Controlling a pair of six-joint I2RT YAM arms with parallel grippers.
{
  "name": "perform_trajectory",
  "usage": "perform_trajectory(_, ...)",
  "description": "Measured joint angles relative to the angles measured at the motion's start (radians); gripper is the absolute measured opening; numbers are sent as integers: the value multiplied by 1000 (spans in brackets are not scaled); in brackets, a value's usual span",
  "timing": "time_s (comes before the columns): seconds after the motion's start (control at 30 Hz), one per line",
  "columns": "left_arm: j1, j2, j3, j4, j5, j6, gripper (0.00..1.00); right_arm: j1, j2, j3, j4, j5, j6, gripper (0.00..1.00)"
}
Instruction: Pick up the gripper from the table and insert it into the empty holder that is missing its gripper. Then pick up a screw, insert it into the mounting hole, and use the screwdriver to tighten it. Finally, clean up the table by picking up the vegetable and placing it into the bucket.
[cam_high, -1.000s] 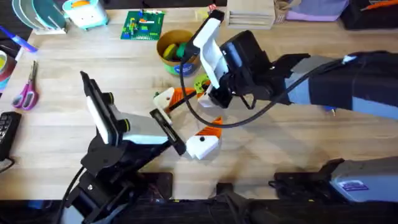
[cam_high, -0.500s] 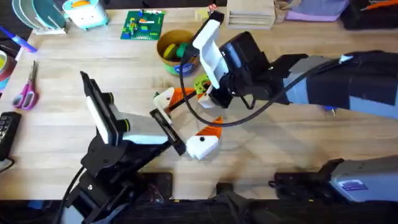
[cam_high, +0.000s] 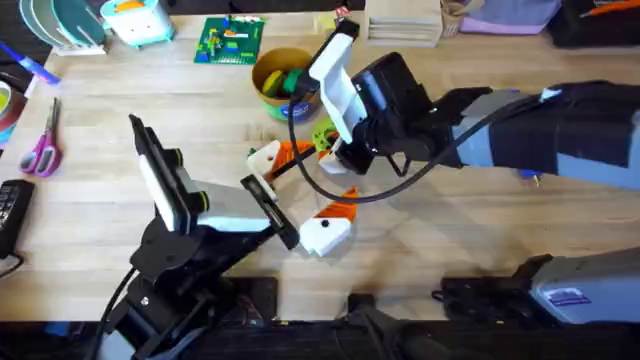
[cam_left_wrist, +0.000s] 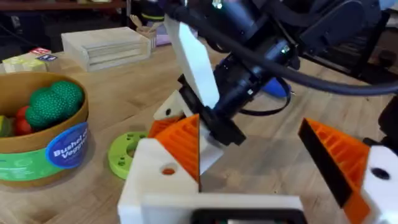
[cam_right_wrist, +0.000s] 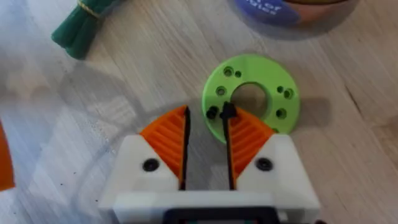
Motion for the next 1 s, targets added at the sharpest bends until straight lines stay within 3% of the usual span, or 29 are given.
perform_trajectory(0.17, 0, 0, 0, 0, 0, 0, 991, 0, 10, 0, 4, 0, 0, 318)
perform_trajectory(0.33, 0, 0, 0, 0, 0, 0, 991, 0, 10, 0, 5, 0, 0, 222)
perform_trajectory(0.5, 0, 0, 0, 0, 0, 0, 991, 0, 10, 0, 14, 0, 4, 17)
perform_trajectory(0.8, 0, 0, 0, 0, 0, 0, 991, 0, 3, 0, 27, 0, 3, 8)
perform_trajectory(1.0, 0, 0, 0, 0, 0, 0, 991, -5, -121, 1, -30, 0, 3, 8)
